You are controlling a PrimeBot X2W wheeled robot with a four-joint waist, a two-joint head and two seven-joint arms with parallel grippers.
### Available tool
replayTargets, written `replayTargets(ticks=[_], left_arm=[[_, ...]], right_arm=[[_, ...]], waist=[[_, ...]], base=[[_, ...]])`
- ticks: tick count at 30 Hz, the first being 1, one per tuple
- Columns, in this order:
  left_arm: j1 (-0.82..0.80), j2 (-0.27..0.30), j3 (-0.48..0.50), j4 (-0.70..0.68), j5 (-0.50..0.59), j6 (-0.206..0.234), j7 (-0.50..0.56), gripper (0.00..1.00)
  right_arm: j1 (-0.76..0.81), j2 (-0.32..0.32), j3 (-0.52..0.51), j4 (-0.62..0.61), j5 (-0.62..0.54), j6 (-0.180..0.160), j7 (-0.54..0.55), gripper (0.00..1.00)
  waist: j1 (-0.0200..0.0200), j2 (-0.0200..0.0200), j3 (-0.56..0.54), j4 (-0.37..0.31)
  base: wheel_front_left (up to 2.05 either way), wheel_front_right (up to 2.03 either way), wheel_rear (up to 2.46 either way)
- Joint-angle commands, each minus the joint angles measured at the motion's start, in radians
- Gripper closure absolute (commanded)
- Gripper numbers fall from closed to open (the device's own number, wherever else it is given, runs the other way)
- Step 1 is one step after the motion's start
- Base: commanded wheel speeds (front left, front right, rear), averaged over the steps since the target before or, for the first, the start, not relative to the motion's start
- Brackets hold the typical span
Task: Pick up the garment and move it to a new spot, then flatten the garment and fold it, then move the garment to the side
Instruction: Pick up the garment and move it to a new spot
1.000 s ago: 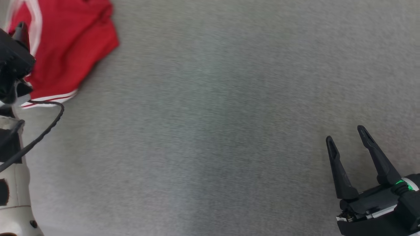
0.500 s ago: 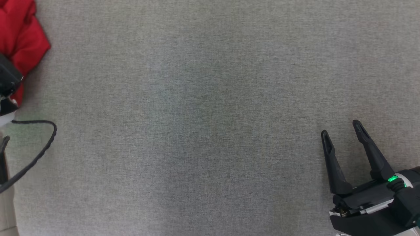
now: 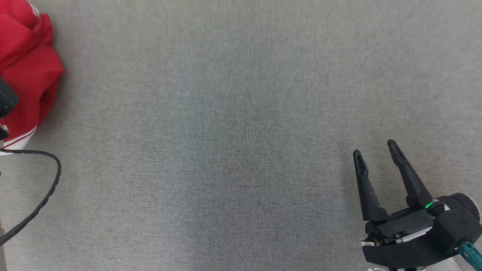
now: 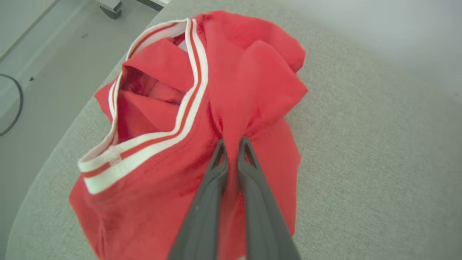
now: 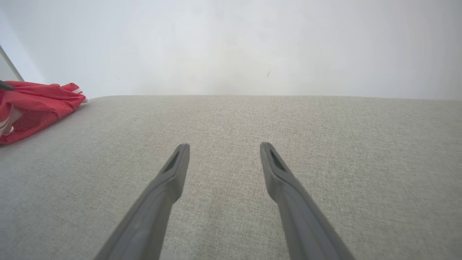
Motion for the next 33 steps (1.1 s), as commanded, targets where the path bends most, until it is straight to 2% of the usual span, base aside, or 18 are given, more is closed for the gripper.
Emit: replayTargets(ticks=[1,7,13,18,19,24,29,33], left_arm=[[0.014,0.006,-0.001,-0.012,0.007,-0.003,0.000,1.00],[-0.009,0.019,-0.026,-0.038,0.004,-0.038,-0.006,1.00],[-0.065,-0.004,-0.075,-0.045,-0.022,-0.097,-0.020,1.00],[-0.119,-0.053,-0.126,-0.044,-0.055,-0.153,-0.048,1.00],[-0.134,-0.075,-0.148,-0.045,-0.070,-0.178,-0.053,1.00],[-0.150,-0.141,-0.192,-0.077,-0.120,-0.219,-0.063,1.00],[-0.127,-0.231,-0.244,-0.118,-0.173,-0.248,-0.078,1.00],[-0.095,-0.281,-0.290,-0.141,-0.204,-0.260,-0.094,1.00]], right_arm=[[0.004,0.007,-0.001,0.005,0.005,-0.003,-0.004,0.00],[0.045,0.048,-0.018,0.036,0.011,-0.003,-0.004,0.00],[0.095,0.092,-0.040,0.052,0.007,-0.003,-0.004,0.00],[0.134,0.119,-0.052,0.061,0.001,-0.003,-0.004,0.00],[0.149,0.126,-0.056,0.061,-0.002,-0.003,-0.004,0.00],[0.170,0.136,-0.068,0.053,-0.011,-0.003,-0.004,0.00],[0.190,0.140,-0.076,0.051,-0.020,-0.003,-0.003,0.00],[0.194,0.142,-0.076,0.048,-0.022,-0.003,-0.003,0.00]], waist=[[0.0000,-0.0001,-0.077,0.003],[0.0000,-0.0001,-0.218,0.008],[0.0000,-0.0001,-0.353,0.009],[0.0000,-0.0001,-0.446,-0.009],[0.0000,-0.0001,-0.475,-0.021],[0.0000,-0.0001,-0.509,-0.066],[0.0000,-0.0001,-0.526,-0.115],[0.0000,-0.0001,-0.527,-0.167]], base=[[0.00,0.00,0.00],[0.00,0.00,0.00],[0.00,0.00,0.00],[0.00,0.00,0.00],[0.00,0.00,0.00],[0.00,0.00,0.00],[0.00,0.00,0.00],[0.00,0.00,0.00]])
